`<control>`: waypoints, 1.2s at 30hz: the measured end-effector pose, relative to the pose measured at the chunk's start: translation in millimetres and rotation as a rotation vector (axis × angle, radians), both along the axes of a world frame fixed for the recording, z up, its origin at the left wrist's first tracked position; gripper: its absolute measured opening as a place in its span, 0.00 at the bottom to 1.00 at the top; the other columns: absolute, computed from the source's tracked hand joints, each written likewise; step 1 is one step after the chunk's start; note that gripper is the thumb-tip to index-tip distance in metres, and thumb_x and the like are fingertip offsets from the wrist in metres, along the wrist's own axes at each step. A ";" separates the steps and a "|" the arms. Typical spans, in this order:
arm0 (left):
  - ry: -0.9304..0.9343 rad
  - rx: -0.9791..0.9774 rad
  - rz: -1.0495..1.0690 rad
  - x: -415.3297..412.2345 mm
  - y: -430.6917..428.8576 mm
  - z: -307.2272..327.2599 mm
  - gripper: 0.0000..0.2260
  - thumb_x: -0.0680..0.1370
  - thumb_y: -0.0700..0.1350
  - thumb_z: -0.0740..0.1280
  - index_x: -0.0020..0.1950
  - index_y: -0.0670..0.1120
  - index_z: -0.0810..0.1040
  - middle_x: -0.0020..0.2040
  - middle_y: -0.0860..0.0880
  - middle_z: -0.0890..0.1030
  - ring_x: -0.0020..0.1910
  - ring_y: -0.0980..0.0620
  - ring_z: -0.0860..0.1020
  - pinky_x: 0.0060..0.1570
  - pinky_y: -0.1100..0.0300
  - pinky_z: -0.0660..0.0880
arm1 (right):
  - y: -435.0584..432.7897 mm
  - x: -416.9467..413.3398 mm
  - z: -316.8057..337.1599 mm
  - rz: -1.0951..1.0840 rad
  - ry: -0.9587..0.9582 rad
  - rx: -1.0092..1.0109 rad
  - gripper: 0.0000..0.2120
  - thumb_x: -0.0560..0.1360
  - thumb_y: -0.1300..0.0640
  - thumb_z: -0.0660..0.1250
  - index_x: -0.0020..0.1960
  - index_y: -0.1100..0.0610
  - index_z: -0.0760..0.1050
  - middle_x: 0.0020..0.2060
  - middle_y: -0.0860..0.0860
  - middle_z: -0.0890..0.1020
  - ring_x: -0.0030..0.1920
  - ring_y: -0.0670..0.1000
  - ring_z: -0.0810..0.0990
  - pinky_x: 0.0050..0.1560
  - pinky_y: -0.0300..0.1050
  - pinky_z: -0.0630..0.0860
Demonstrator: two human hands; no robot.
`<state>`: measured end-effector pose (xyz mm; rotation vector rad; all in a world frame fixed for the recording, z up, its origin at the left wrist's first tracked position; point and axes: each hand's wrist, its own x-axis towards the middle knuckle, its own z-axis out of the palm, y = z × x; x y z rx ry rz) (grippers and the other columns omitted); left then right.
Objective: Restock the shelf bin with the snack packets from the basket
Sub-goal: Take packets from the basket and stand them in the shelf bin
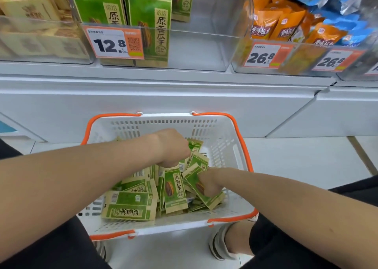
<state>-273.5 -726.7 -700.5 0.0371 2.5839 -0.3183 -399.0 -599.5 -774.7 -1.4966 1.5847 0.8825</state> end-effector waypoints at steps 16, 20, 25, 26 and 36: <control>-0.048 0.140 0.222 5.1 -10.4 7.2 0.12 0.84 0.42 0.57 0.65 0.47 0.77 0.47 0.48 0.79 0.39 0.48 0.77 0.41 0.51 0.79 | -13.5 23.7 6.8 -0.147 -0.009 -0.345 0.08 0.75 0.65 0.68 0.54 0.60 0.77 0.50 0.57 0.82 0.50 0.58 0.81 0.45 0.49 0.82; 0.049 0.219 0.392 10.5 -29.8 8.5 0.20 0.83 0.41 0.61 0.74 0.50 0.70 0.62 0.47 0.79 0.53 0.44 0.81 0.51 0.46 0.81 | -32.5 10.6 27.5 -0.346 -0.135 -0.601 0.17 0.72 0.65 0.70 0.57 0.56 0.68 0.47 0.53 0.78 0.46 0.55 0.79 0.40 0.50 0.78; 0.182 0.325 0.531 15.2 -56.0 21.3 0.25 0.82 0.46 0.66 0.79 0.50 0.65 0.71 0.49 0.71 0.64 0.43 0.77 0.58 0.48 0.75 | -59.6 -0.8 56.5 -0.562 -0.433 -0.824 0.17 0.71 0.67 0.70 0.50 0.49 0.70 0.48 0.47 0.79 0.47 0.51 0.79 0.38 0.40 0.72; 0.230 0.384 0.558 16.0 -61.3 27.3 0.24 0.82 0.48 0.68 0.77 0.50 0.67 0.68 0.49 0.72 0.63 0.45 0.77 0.59 0.50 0.75 | -63.8 -3.4 62.2 -0.609 -0.472 -0.877 0.16 0.71 0.67 0.72 0.48 0.49 0.72 0.47 0.45 0.79 0.46 0.48 0.79 0.37 0.38 0.72; 0.926 0.780 0.765 20.1 -90.6 99.0 0.06 0.74 0.51 0.81 0.45 0.53 0.86 0.43 0.58 0.86 0.46 0.62 0.82 0.49 0.60 0.76 | -90.6 -10.1 133.7 -0.696 -0.662 -1.411 0.01 0.74 0.55 0.73 0.44 0.50 0.82 0.35 0.42 0.84 0.39 0.41 0.81 0.43 0.37 0.75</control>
